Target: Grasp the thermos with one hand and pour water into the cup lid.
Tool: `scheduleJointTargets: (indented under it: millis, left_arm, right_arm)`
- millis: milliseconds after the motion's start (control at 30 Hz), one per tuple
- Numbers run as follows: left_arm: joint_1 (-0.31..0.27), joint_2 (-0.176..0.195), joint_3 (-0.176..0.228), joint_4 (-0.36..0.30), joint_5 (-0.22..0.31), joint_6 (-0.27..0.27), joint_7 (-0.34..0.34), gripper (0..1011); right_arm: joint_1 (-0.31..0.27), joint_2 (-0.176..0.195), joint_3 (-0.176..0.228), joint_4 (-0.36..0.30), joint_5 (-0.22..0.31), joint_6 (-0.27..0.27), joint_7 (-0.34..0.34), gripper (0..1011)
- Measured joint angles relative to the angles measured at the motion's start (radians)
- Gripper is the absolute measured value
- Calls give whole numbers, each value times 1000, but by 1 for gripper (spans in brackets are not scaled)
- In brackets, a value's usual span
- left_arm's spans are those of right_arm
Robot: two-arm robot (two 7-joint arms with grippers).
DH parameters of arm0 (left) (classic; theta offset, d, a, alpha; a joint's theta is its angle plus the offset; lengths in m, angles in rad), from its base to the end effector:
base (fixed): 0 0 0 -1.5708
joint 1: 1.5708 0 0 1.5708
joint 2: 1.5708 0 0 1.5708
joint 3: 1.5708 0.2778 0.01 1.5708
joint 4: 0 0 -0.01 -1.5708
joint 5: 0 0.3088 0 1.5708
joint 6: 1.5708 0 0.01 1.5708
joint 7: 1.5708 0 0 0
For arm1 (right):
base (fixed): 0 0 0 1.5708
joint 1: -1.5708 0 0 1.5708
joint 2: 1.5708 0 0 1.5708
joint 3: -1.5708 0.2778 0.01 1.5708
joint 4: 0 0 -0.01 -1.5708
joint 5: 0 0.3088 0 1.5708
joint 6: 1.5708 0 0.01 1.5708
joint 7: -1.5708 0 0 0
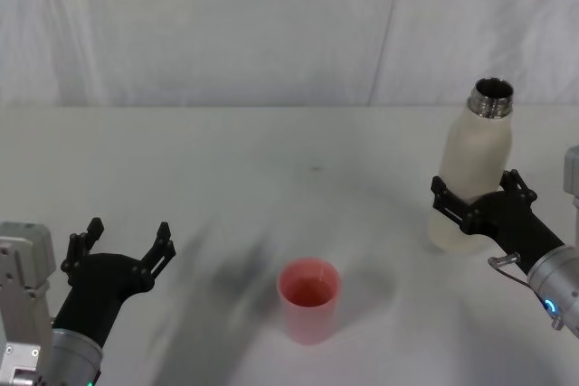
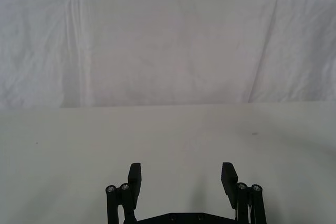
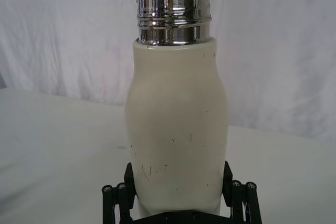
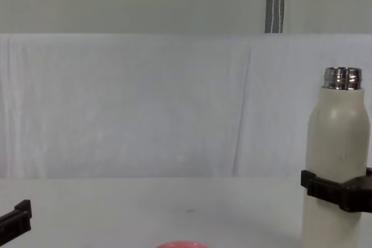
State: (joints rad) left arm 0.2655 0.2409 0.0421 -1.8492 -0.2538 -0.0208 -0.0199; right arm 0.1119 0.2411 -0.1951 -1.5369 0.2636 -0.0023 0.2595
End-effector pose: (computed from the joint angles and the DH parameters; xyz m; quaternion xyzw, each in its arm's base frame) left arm 0.2561 0.0346 -0.2738 -0.0174 0.0064 0.6616 0.7496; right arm 0.3541 -0.0095 -0.2673 0.0135 -0.0100 -0.5354 0.8444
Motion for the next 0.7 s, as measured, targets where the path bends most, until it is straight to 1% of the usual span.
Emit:
scheduleJointTargets:
  millis: [700]
  left_arm:
    - [0, 0, 0, 0, 0, 0, 0, 1001]
  right_arm:
    - [54, -33, 1, 84, -14, -31, -25, 950]
